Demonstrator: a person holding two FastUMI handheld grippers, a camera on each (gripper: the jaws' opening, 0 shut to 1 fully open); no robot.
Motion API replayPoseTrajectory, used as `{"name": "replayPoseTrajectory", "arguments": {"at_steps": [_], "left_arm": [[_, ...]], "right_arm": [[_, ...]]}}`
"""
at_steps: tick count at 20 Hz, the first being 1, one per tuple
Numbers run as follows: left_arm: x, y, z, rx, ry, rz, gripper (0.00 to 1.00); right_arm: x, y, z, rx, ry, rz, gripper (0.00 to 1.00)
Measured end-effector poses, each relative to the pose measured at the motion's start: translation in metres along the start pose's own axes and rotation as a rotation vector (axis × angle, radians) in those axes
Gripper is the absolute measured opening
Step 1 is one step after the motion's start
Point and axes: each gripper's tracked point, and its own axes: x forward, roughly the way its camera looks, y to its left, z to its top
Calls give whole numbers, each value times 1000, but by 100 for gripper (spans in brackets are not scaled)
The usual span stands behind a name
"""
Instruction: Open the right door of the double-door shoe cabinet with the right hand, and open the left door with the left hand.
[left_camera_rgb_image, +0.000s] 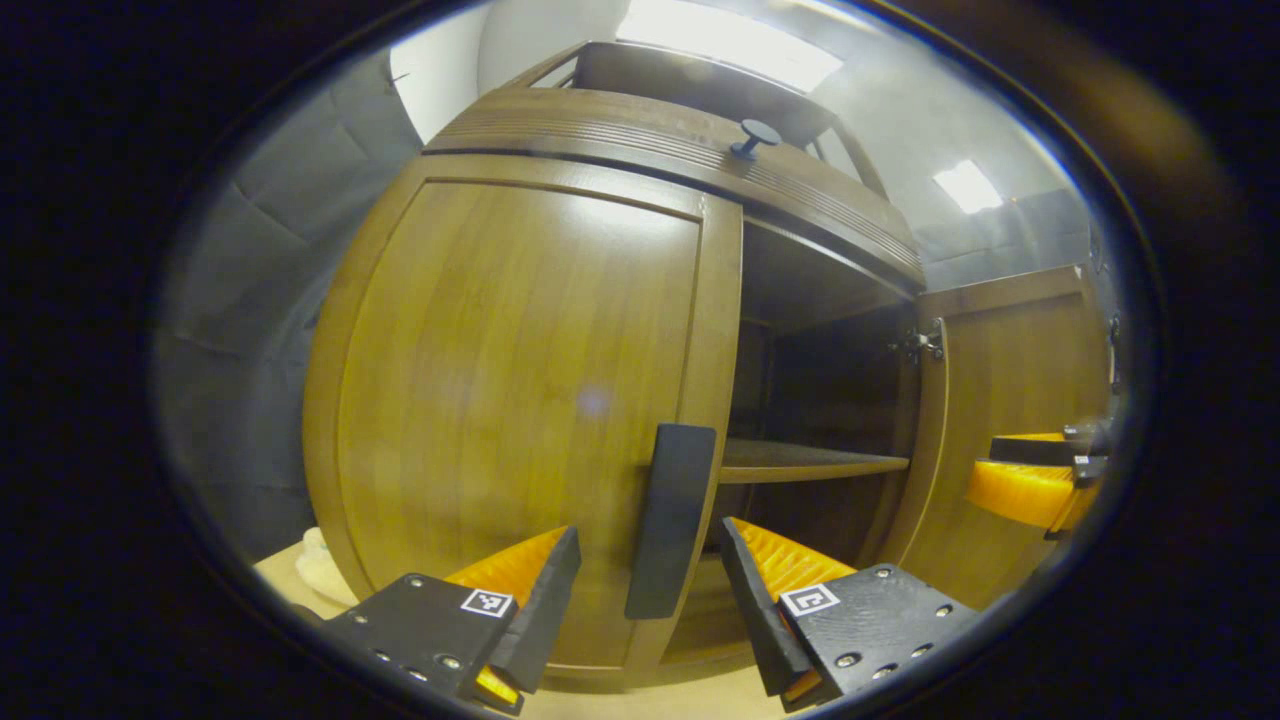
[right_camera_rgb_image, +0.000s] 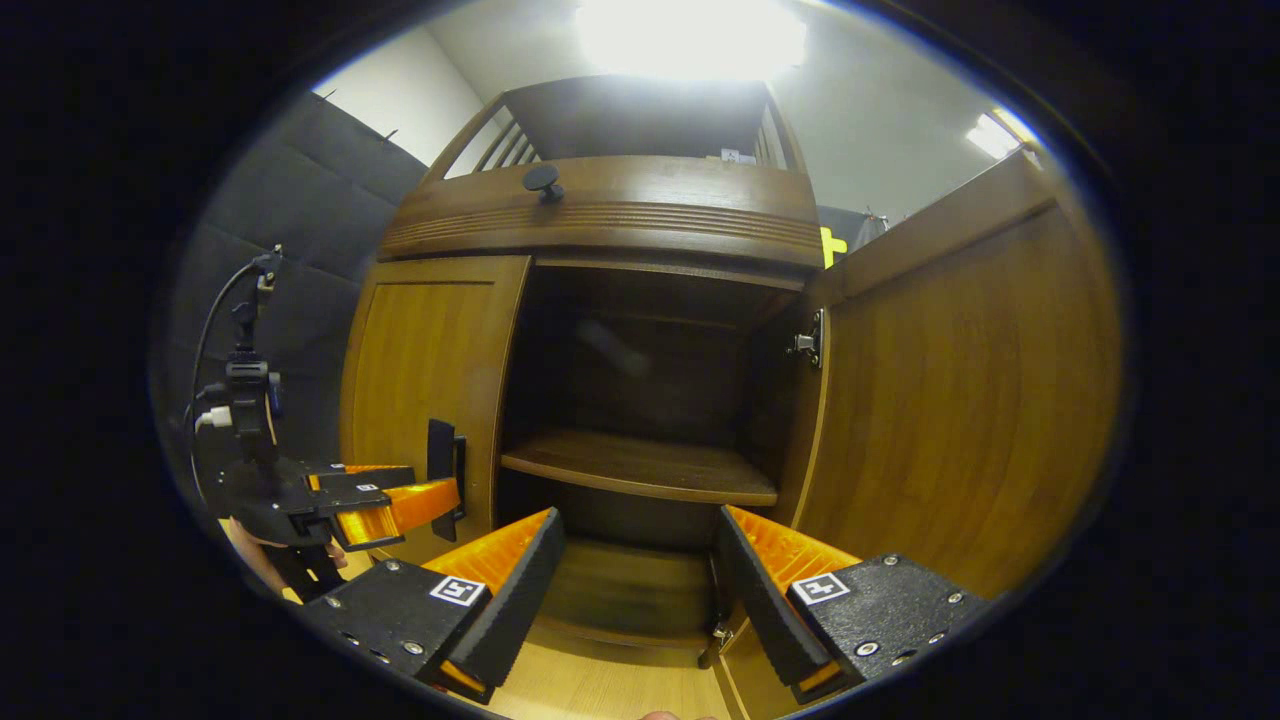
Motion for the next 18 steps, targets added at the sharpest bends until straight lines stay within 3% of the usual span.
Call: {"name": "replayPoseTrajectory", "arguments": {"at_steps": [3, 4, 5, 7, 9, 10, 12, 14, 18], "left_arm": [[1, 1, -3, 46, 33, 29, 80], [1, -2, -2, 58, 42, 32, 86], [3, -3, -4, 60, 46, 28, 76], [5, -4, -11, 45, 58, 18, 79], [9, -1, -19, 63, 88, 42, 74], [8, -2, -21, 67, 90, 50, 79], [15, -4, -14, 58, 60, 33, 79], [17, -2, -17, 24, 71, 38, 43], [13, 7, -20, 69, 84, 60, 35]], "right_arm": [[-2, 1, -3, -3, 4, 10, 95], [-2, 1, -4, -1, 5, 11, 95], [-2, 1, -4, 4, 5, 14, 96], [-3, 1, -4, 20, 3, 21, 95], [-3, 0, -4, 29, 0, 23, 95], [-3, 0, -5, 34, -2, 22, 95], [-3, 0, -9, 41, 4, 26, 95], [-1, 1, -12, 50, 13, 29, 95], [1, 0, -16, 53, 14, 35, 95]]}}
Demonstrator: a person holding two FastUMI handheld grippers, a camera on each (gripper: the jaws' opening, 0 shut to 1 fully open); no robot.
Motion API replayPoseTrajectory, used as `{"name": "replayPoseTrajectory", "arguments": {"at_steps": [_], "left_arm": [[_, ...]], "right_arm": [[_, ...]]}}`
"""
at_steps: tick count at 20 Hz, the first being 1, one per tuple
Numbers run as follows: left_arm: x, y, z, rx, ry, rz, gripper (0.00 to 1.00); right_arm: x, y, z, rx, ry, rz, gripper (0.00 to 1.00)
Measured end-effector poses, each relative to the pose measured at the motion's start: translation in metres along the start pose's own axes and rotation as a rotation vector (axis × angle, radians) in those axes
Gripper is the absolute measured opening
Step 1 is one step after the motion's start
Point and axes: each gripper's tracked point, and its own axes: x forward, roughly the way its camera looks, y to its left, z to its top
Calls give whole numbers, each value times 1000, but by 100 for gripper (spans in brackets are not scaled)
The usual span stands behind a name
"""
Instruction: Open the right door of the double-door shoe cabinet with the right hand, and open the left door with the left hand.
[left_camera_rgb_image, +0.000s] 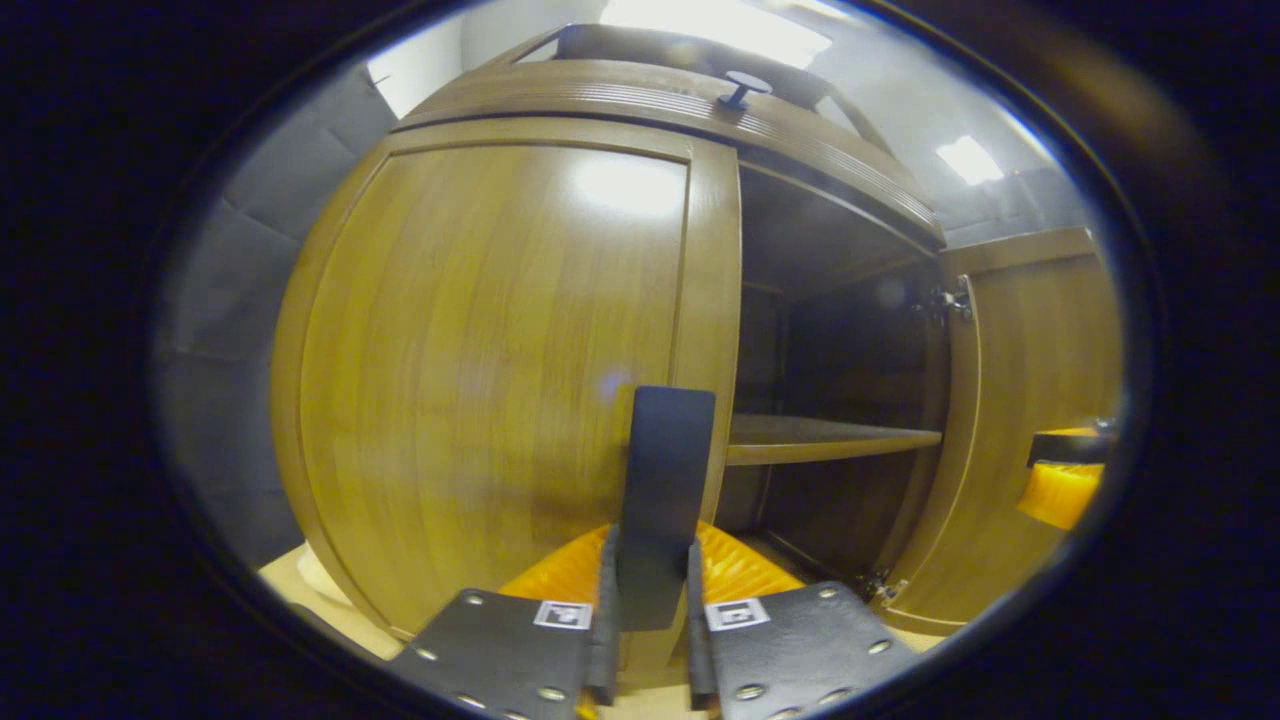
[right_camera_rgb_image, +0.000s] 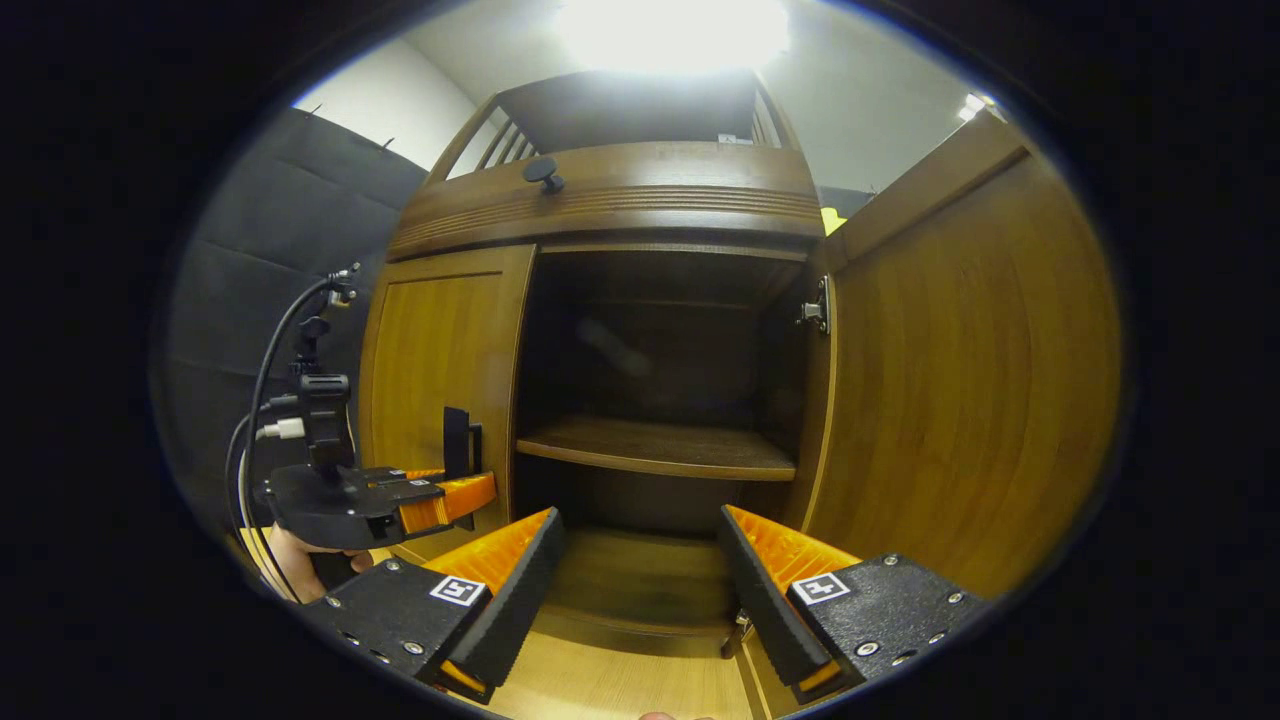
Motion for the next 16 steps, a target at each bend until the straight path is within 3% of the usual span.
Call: {"name": "replayPoseTrajectory", "arguments": {"at_steps": [3, 4, 5, 7, 8, 14, 16], "left_arm": [[-2, -2, 0, 10, 9, -18, 20], [-3, -3, -2, 5, 16, -26, 27], [-3, -4, -2, 13, 21, -30, 24], [-4, -3, 0, 38, 20, -30, 11], [-4, -3, 2, 41, 16, -34, 17], [-1, -7, 1, 25, -5, -78, 17], [-3, -7, 2, 28, -6, -78, 24]], "right_arm": [[-2, -1, 2, 23, -13, 5, 95], [-2, -1, 4, 31, -19, 5, 95], [-3, -2, 4, 39, -20, 4, 95], [-4, -1, 3, 45, -18, 4, 95], [-4, -2, 2, 45, -16, 6, 95], [-3, 8, -9, 59, 7, 30, 96], [-8, 14, -14, 74, 18, 36, 96]]}}
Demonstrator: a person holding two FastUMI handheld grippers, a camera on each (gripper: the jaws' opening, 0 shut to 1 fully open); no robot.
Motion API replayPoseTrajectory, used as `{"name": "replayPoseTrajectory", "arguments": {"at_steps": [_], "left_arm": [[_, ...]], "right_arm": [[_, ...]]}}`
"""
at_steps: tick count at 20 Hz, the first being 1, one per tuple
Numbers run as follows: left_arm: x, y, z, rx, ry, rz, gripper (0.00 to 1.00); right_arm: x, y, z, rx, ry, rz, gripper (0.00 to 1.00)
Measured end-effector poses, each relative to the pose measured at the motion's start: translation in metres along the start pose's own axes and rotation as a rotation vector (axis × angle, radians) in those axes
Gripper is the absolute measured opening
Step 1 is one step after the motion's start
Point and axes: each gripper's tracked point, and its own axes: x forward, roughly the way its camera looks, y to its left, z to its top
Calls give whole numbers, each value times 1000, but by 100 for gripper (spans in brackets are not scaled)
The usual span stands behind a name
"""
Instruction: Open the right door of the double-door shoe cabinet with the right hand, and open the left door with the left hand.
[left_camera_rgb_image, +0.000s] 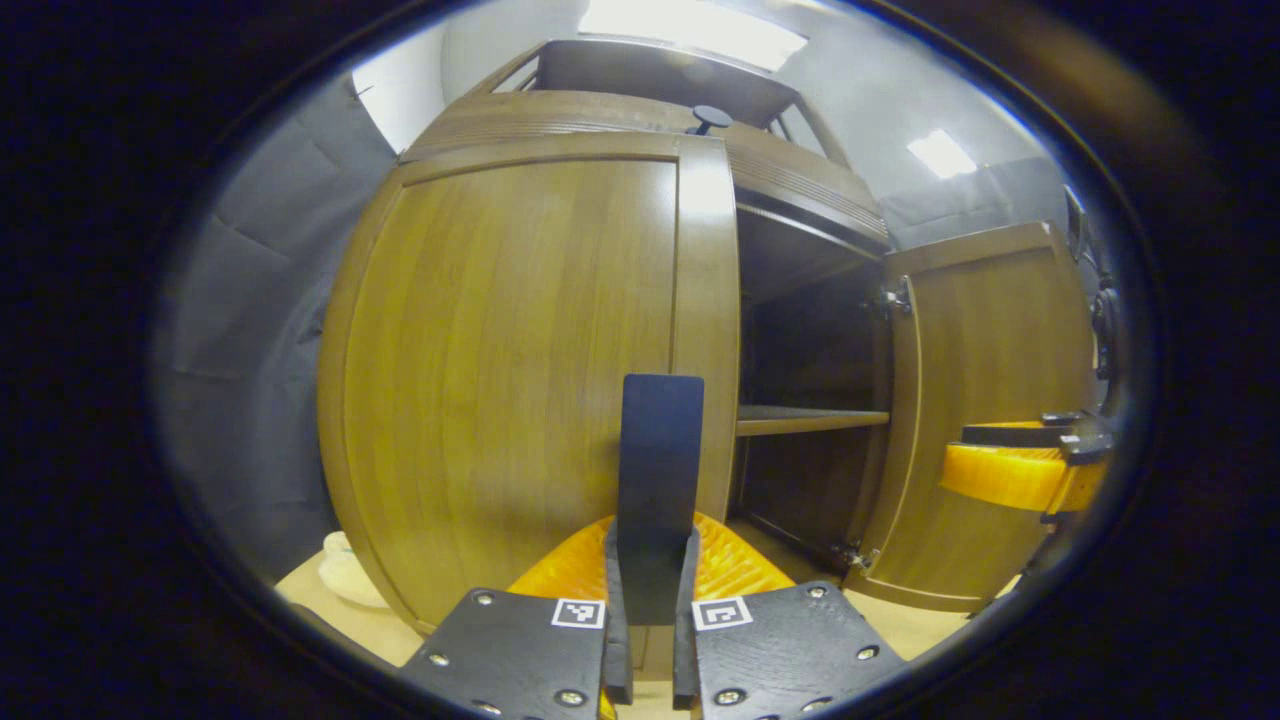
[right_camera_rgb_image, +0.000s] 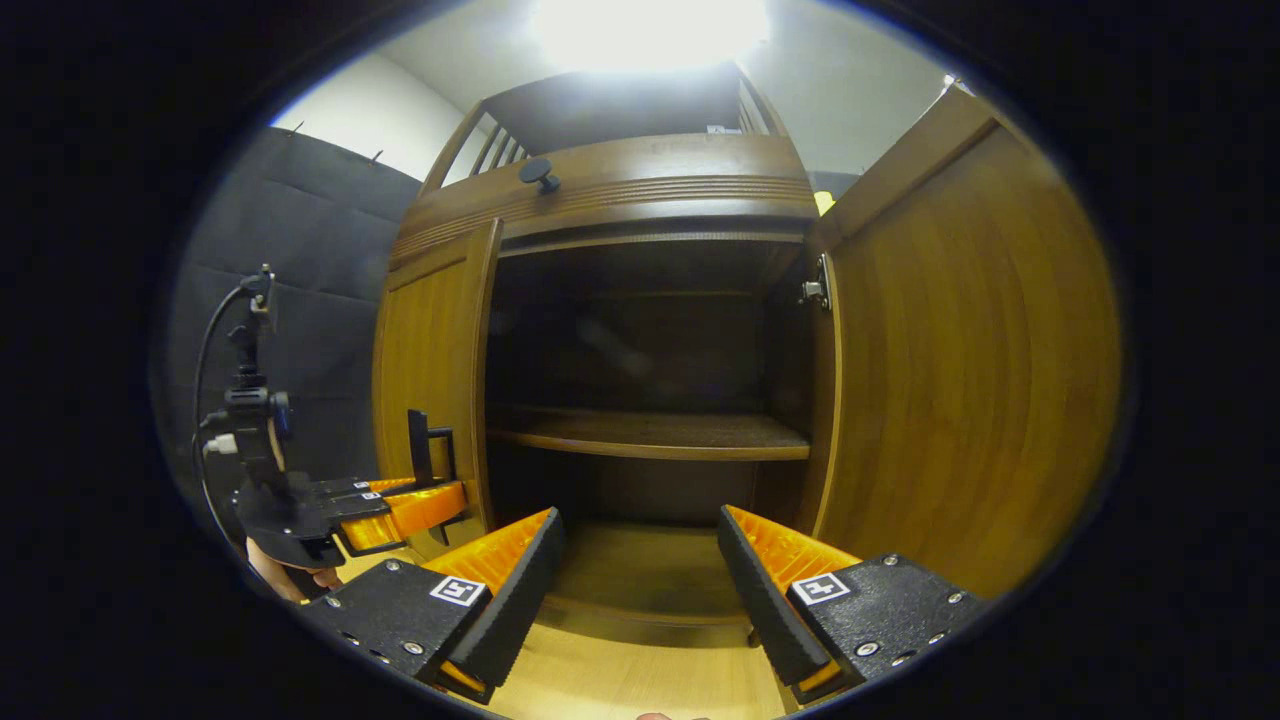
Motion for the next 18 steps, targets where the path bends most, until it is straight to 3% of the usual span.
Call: {"name": "replayPoseTrajectory", "arguments": {"at_steps": [2, 3, 4, 10, 12, 14, 18], "left_arm": [[-3, 1, 4, -1, -3, -3, 24], [-4, 2, 7, 0, -2, -5, 10], [-7, 4, 12, 1, -1, -6, 17], [-8, 6, 12, 9, -20, 20, 17], [-7, 7, 11, 14, -31, 41, 17], [-9, 15, 16, 18, -40, 67, 23], [-11, 34, 21, 25, -55, 127, 23]], "right_arm": [[-3, 2, -2, 8, 2, -1, 95], [-4, 2, -2, 10, 1, -7, 96], [-5, 1, -2, 12, 0, -15, 95], [-11, 15, -3, 43, -5, -16, 95], [-14, 27, -3, 56, -13, -3, 95], [-16, 40, -4, 67, -15, 15, 95], [-12, 61, -11, 72, -8, 49, 95]]}}
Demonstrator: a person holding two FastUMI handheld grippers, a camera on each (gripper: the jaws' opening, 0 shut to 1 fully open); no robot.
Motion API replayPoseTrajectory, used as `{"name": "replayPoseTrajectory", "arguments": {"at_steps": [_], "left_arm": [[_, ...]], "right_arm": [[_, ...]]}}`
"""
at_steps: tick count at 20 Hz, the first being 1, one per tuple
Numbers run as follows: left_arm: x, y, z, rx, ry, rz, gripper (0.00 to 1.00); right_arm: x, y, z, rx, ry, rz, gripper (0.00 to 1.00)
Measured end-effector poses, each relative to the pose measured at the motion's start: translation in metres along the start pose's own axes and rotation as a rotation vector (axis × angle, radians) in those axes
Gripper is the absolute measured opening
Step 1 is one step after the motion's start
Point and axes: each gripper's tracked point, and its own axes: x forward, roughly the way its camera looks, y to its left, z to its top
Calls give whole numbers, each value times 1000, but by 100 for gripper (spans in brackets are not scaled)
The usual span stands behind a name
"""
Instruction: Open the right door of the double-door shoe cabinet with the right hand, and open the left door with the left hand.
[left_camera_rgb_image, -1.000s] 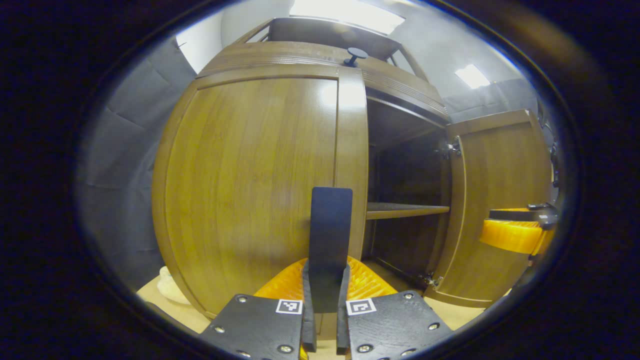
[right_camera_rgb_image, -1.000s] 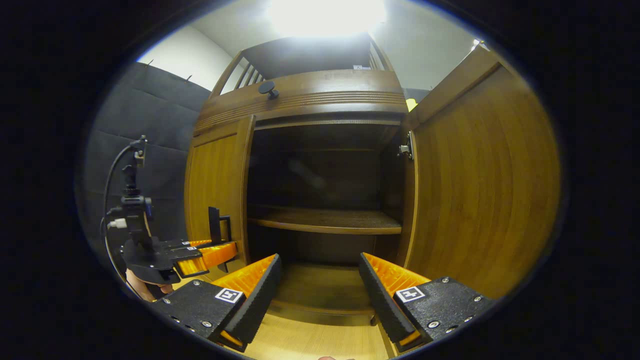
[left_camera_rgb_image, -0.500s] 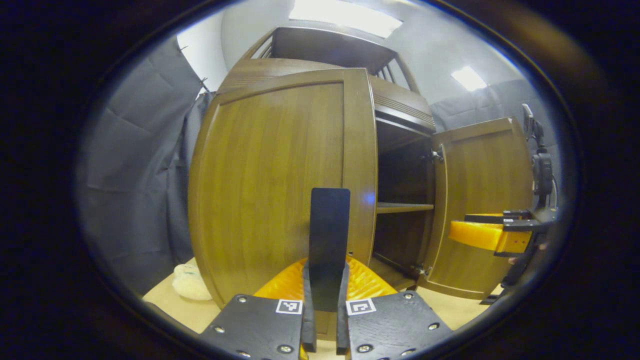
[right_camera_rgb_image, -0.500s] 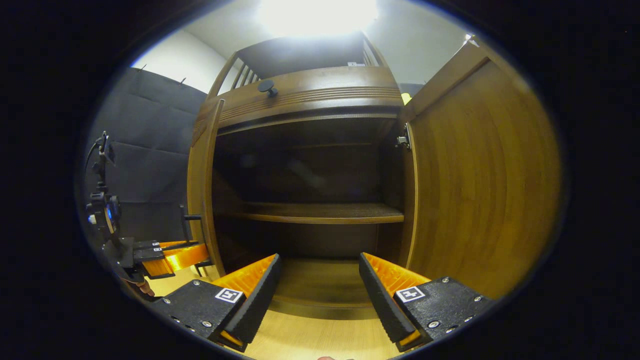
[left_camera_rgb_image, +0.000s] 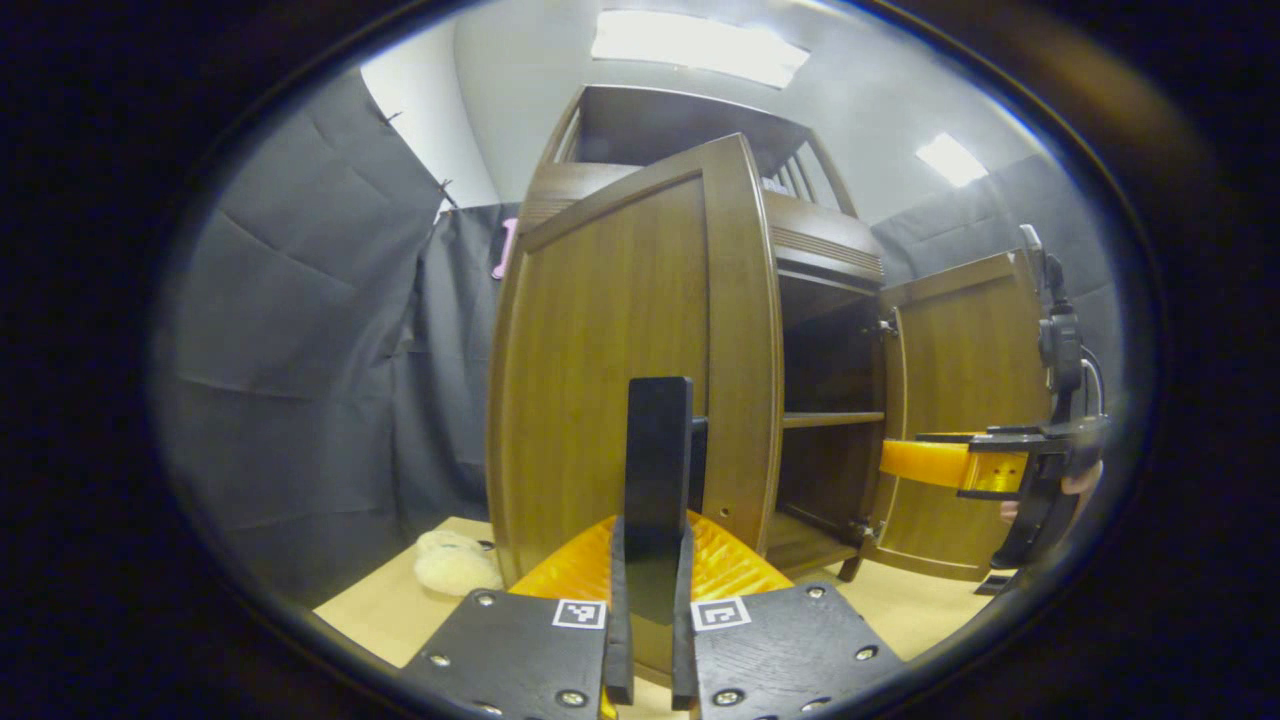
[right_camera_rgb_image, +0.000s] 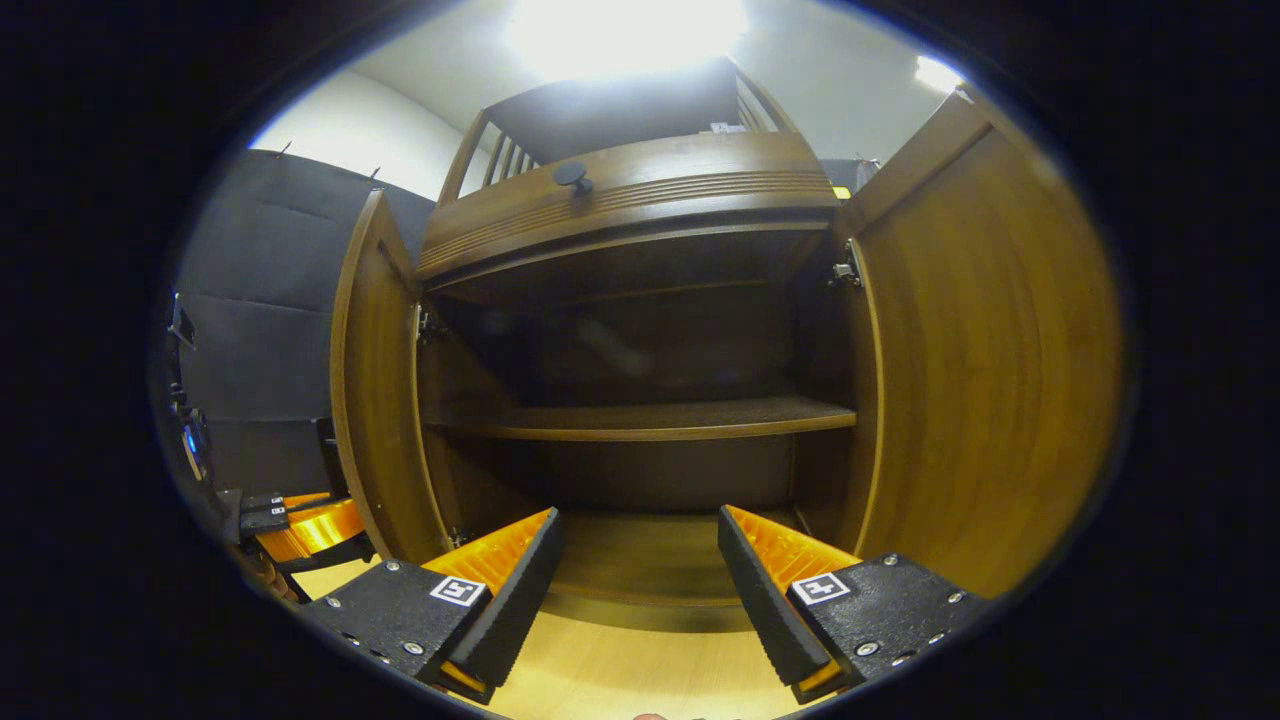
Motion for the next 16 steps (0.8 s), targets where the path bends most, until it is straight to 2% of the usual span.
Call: {"name": "replayPoseTrajectory", "arguments": {"at_steps": [1, 2, 5, 6, 9, 13, 16], "left_arm": [[2, 3, 0, 2, -4, 14, 10], [-2, 2, -3, 6, -6, 25, 22], [-14, 5, -7, 19, -6, 48, 22], [-19, 8, -11, 24, -2, 55, 16], [-27, 19, -13, 22, 22, 69, 16], [-26, 58, -6, 59, -9, 143, 14], [-31, 62, -7, 62, -7, 127, 14]], "right_arm": [[1, 3, -1, 0, -1, 5, 95], [-1, 6, -2, 0, -1, 9, 95], [-4, 14, -5, -11, 2, 16, 95], [-4, 15, -7, -20, 2, 14, 95], [-4, 15, -15, -50, 17, -8, 96], [0, 11, -21, -46, 26, -36, 95], [1, 10, -22, -31, 23, -56, 95]]}}
